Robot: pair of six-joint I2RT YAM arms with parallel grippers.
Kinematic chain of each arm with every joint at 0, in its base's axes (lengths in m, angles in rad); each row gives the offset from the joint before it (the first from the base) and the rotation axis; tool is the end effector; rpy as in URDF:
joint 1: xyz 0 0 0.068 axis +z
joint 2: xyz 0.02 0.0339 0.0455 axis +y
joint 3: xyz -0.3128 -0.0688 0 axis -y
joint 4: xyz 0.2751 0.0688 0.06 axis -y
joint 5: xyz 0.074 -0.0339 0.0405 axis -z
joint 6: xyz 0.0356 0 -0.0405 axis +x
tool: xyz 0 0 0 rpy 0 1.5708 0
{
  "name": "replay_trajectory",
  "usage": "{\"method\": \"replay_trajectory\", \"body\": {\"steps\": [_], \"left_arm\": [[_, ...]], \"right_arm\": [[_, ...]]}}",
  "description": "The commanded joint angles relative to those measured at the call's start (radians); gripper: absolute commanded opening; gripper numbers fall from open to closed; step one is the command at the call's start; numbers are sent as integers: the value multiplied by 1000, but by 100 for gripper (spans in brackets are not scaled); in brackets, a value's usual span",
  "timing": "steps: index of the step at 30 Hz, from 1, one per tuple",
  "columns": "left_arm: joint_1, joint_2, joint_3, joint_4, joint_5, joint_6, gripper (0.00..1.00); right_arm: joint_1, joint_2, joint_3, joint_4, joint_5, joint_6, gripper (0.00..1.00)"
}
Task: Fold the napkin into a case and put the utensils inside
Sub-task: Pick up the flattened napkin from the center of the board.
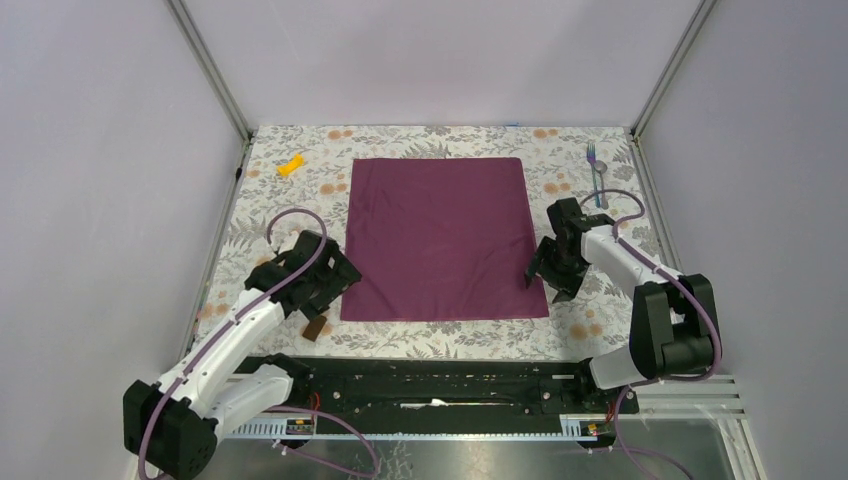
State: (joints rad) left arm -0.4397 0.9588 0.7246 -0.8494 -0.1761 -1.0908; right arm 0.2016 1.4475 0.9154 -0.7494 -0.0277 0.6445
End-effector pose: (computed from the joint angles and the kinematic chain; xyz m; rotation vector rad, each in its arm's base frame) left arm 0.1591 -0.0679 0.2677 -0.9048 2.4981 -0.2882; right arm 0.2744 0.0571 0.2310 0.6273 2.8127 0.2087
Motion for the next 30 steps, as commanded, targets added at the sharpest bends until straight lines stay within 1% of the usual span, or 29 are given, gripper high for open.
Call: {"method": "replay_trajectory", "body": {"steps": [1,3,4,6,7,11,16,20,23,25,28,30], "left_arm": [[39,-69,-5,-17,-35,-86,99],[51,-67,0,-17,-26,-76,99],[54,-62,3,-21,-25,-72,99],[59,-49,8,-30,-29,-72,99],[60,-41,6,-35,-34,-75,99],[61,7,-5,-51,-47,-103,99],[61,114,10,-87,-38,-140,99],[61,96,-9,-66,-47,-148,99],[62,79,-14,-66,-55,-155,99],[61,75,-13,-77,-61,-169,99],[61,78,-7,-85,-62,-172,99],[61,89,-2,-93,-68,-170,99]], "right_arm": [[-7,19,-50,-79,-1,139,68],[-27,24,-75,-82,8,152,61],[-35,20,-88,-79,14,162,60],[-40,8,-111,-66,22,177,52],[-41,5,-117,-61,23,180,51],[-41,29,-118,-50,23,182,49],[-41,66,-118,-38,35,182,52],[-41,120,-101,-15,43,167,53],[-41,138,-125,32,36,169,53],[-41,139,-157,78,30,173,51],[-41,122,-209,146,30,186,44],[-41,115,-230,173,30,183,36]]}}
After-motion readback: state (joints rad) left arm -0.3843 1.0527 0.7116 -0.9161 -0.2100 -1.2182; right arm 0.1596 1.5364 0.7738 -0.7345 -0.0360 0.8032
